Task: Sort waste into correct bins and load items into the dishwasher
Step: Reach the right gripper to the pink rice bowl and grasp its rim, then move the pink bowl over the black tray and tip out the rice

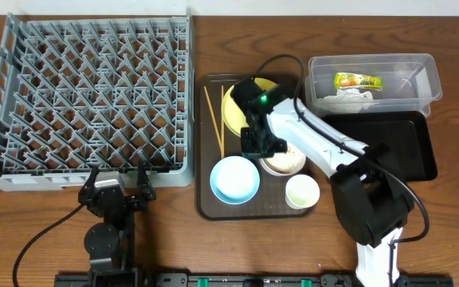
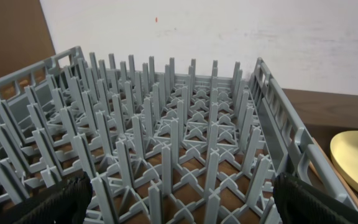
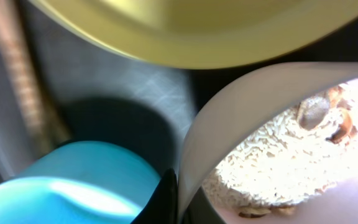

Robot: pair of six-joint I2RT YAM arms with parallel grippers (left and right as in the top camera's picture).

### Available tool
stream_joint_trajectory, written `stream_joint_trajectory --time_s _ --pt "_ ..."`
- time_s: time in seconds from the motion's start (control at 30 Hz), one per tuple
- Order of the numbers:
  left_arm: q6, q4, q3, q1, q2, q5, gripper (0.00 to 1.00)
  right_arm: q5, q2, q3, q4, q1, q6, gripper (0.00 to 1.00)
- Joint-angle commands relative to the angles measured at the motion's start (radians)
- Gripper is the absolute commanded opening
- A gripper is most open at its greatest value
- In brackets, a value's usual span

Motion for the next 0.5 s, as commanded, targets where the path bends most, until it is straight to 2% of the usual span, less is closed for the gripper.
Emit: stream_joint_trajectory --time_s 0.0,0.3,0.47 --pt "-0.001 -0.039 -0.019 0.003 -0.005 -0.009 0.94 -0.042 0.003 0.103 -0.034 -0.013 -0.077 0.01" --pt "-0.001 -0.039 -0.019 0.003 -0.005 -0.009 0.94 -0.069 -0.001 0.318 -0.203 -0.081 -0.210 0.01" --pt "-0.001 -0.039 -0.019 0.003 -0.005 -0.009 0.94 -0.109 -0.039 0.345 -0.281 -0.158 -0.298 0.01"
